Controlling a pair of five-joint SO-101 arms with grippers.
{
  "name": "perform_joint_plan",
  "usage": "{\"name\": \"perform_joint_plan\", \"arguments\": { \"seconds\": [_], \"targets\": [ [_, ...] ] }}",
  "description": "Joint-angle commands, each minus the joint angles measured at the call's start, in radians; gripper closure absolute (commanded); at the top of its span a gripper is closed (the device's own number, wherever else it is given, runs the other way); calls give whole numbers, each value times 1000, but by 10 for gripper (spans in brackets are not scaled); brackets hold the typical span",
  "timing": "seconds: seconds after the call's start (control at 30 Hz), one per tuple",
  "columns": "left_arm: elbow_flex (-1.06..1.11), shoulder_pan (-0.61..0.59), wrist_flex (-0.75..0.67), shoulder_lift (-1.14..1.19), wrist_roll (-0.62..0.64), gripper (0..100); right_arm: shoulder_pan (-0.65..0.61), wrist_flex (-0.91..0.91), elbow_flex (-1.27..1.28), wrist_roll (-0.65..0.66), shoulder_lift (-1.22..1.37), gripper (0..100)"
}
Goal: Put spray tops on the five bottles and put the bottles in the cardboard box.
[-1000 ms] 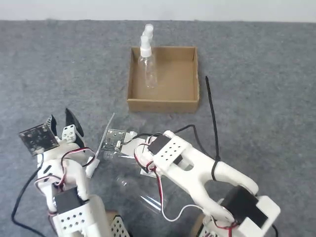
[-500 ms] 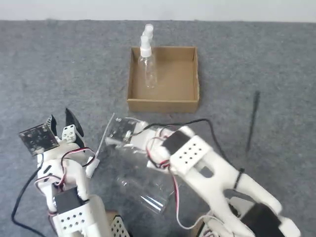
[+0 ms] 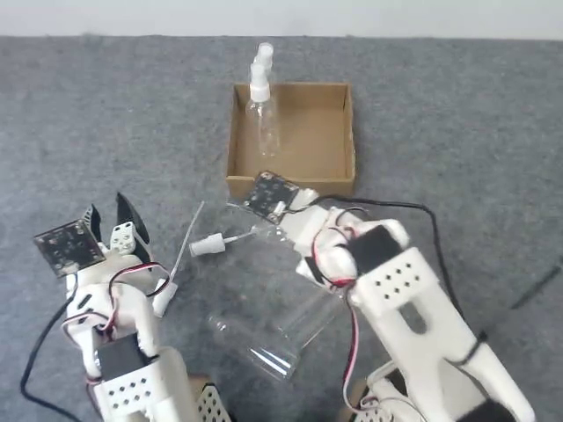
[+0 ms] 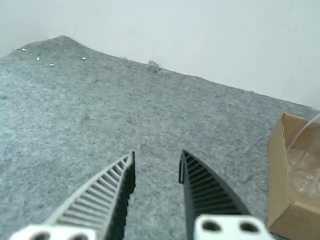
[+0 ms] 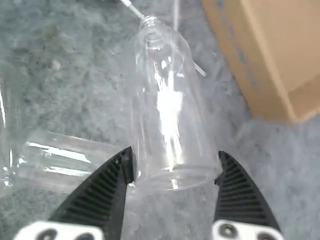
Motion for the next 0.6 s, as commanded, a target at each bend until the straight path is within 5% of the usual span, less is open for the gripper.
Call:
{"name": "perform_joint_plan", "arguments": {
  "seconds": [0.0, 0.57],
  "targets": [
    [-10, 0, -29, -15, -6, 862, 58, 59, -68, 20, -97, 832],
    [-10, 0, -29, -15, -6, 862, 478, 200, -44, 57, -315, 833]
  ]
}}
